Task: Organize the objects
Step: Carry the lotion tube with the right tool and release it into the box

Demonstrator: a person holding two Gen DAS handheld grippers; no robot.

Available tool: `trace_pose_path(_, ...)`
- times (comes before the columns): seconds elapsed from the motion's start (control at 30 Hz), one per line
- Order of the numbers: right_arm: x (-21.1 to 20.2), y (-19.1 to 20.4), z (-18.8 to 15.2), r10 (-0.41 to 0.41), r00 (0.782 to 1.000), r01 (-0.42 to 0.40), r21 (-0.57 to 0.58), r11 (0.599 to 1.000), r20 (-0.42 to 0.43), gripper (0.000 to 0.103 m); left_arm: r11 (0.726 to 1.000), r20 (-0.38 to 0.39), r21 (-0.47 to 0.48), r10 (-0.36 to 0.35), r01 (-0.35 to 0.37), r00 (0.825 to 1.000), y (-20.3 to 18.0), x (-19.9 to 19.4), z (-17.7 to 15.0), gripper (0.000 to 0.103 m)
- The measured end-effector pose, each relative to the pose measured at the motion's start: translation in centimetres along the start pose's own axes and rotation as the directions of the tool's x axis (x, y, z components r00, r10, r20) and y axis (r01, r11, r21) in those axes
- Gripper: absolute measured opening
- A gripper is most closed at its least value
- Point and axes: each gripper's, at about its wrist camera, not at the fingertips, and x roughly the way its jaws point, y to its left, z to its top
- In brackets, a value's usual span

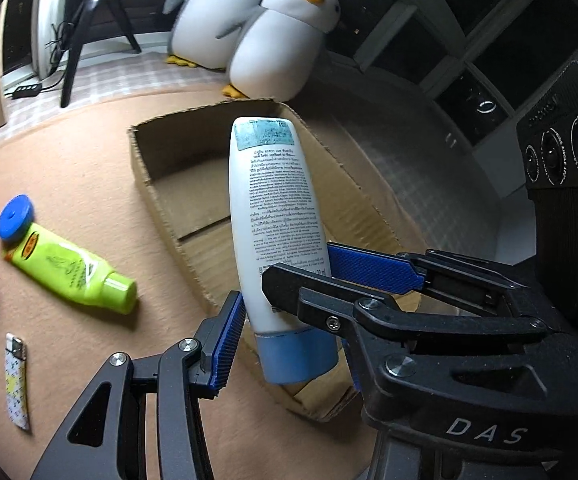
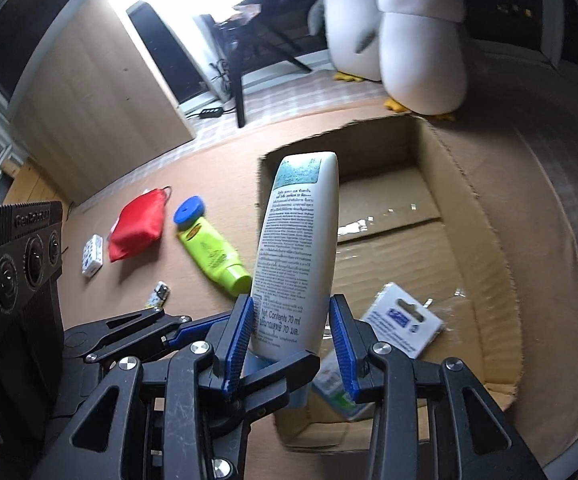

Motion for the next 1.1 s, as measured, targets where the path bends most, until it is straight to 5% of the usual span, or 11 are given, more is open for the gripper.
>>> trace_pose_path(0.2,-0.3,-0.8,0.0,-0.018,1.0,0.018,0.01,1.0,0.012,0.036,1.0,-0.012,0.021,0.007,-0.006,1.0,-0.3,0.9,0.6,0.056)
trace_pose_path(0.33,-0.3,-1.0,-0.1,-0.037,0.999,0.036,0.028,0.999,0.009,0.066,0.999,-0.001,0.029,0.029,-0.029,1.0,0.0,0.6,0.5,0.069)
trace_pose_path(0.77,-0.3,0.5,-0.8,-0.044,0.998,0.043,0.033,0.999,0.034,0.066,0.998,0.002,-0.003,0.069,-0.069,0.998,3.3,-1.6,-1.0,0.069)
trace_pose_path(1.1,-0.8,3.1,-1.6,-0.018,0.995,0.016,0.026,1.0,0.102,0.066,0.987,0.033,-0.092,0.139,-0.136,0.99,9.3,-5.8,-2.1,0.07)
